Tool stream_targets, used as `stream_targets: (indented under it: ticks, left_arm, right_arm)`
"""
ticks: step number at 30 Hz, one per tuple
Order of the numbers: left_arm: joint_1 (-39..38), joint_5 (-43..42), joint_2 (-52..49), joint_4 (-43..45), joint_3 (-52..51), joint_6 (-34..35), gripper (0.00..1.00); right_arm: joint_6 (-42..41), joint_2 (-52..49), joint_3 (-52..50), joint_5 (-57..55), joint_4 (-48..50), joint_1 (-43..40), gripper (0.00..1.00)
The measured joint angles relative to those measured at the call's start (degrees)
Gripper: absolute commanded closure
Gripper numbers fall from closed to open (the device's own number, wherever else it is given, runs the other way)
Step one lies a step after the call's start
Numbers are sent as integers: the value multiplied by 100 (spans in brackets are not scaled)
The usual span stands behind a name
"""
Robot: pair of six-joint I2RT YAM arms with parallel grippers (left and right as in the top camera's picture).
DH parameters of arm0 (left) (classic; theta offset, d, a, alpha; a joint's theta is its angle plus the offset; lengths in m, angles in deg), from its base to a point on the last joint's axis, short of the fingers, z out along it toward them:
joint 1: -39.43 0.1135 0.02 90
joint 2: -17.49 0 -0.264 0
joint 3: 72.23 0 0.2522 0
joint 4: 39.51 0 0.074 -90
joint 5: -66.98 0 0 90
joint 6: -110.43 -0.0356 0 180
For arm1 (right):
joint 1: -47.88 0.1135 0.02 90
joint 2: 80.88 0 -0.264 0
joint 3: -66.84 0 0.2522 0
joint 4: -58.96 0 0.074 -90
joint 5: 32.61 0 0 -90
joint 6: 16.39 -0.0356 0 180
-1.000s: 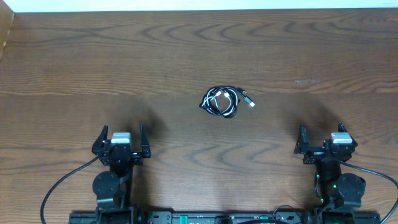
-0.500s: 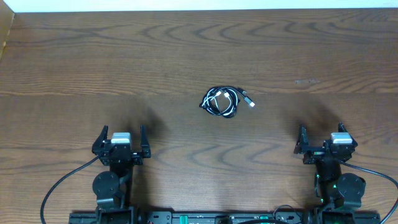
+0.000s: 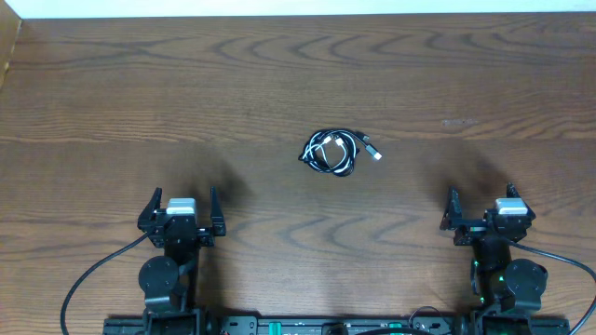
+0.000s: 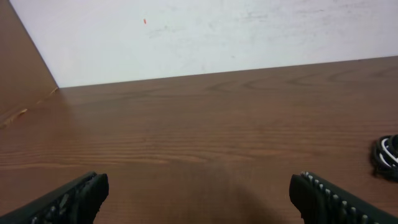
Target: Untangle cables
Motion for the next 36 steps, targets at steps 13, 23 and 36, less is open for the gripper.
stream_targets:
  ticks: [13,23,36]
  left_arm:
    - [0,0,0,0,0,0,2]
    - [0,433,0,-13,0,0,2]
    - [0,496,0,-9,2,2,2]
  right_arm:
    - [0,0,0,0,0,0,1]
    - [-2,0,0,0,0,0,1]
    - [0,0,0,9,2,0,1]
